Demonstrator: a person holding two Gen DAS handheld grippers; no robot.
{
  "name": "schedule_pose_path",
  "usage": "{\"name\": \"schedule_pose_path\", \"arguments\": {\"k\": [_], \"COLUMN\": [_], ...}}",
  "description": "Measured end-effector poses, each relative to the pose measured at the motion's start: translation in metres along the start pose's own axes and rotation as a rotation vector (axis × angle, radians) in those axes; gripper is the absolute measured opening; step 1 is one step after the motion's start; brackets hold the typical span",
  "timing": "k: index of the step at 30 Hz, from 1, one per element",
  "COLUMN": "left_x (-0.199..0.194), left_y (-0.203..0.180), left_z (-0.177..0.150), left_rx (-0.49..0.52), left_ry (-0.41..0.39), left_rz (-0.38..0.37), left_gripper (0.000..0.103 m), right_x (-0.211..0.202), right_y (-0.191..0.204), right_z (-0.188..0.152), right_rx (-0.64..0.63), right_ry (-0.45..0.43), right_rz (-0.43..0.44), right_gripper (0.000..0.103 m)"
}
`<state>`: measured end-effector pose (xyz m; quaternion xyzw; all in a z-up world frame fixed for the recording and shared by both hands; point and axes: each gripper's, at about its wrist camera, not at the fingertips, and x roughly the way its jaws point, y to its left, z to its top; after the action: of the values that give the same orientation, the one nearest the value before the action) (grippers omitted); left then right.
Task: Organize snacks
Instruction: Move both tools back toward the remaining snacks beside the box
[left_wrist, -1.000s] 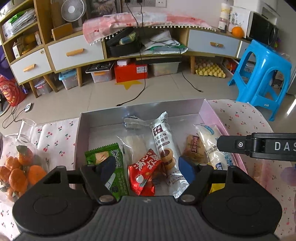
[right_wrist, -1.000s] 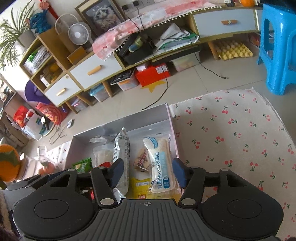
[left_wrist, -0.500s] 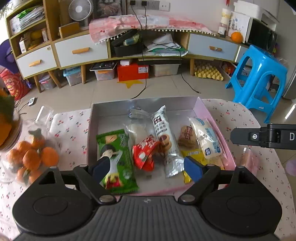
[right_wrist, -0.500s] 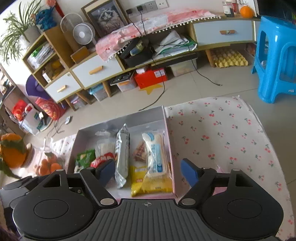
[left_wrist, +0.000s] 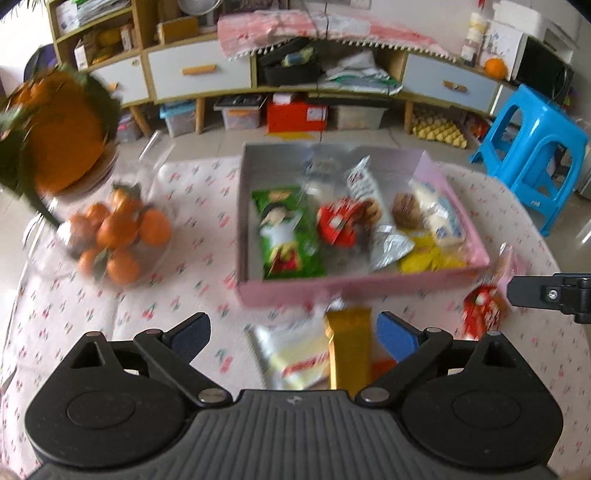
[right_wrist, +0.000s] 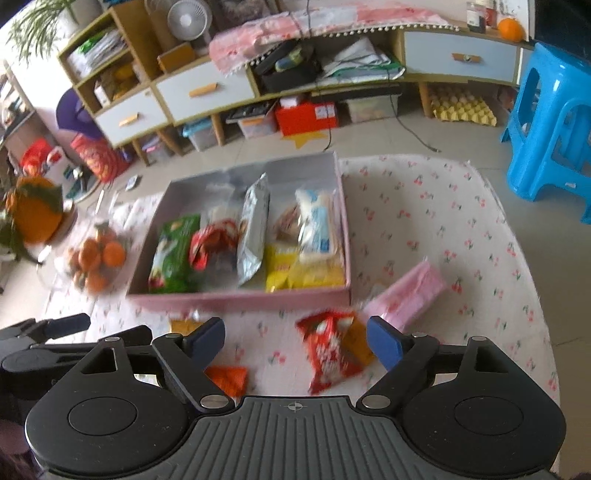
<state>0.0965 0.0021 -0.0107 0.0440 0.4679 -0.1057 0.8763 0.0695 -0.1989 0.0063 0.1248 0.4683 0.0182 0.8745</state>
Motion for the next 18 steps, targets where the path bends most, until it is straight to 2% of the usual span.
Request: {"name": "schedule_pose_path", "arguments": {"k": [9, 11, 14, 18], "left_x": [0.001, 0.005, 0.012, 0.022], "left_y": [0.017, 0.021, 0.021, 0.020], "left_z": [-0.027, -0.033, -0.038, -0.043], "left_rx": [0.035, 0.043, 0.119, 0.261], "left_ry": [-0.002, -0.004, -0.001, -0.066], "left_rz": [0.032, 0.025, 0.000, -0.012], "left_gripper": [0.098, 0.098, 0.098, 0.096], "right_x": [0.009, 0.017, 0.029, 0.035], "right_y": [0.019, 0.020, 0.021, 0.017], "right_z": [-0.027, -0.034, -0.039, -0.039], "right_rx": [-0.033, -0.040, -0.051, -0.015], "right_ry": [0.042, 0.075, 0.125, 0.142], "right_rz": [0.027, 0.032, -0.001, -0.006], "right_gripper": [0.086, 0.087, 0.087, 0.087]}}
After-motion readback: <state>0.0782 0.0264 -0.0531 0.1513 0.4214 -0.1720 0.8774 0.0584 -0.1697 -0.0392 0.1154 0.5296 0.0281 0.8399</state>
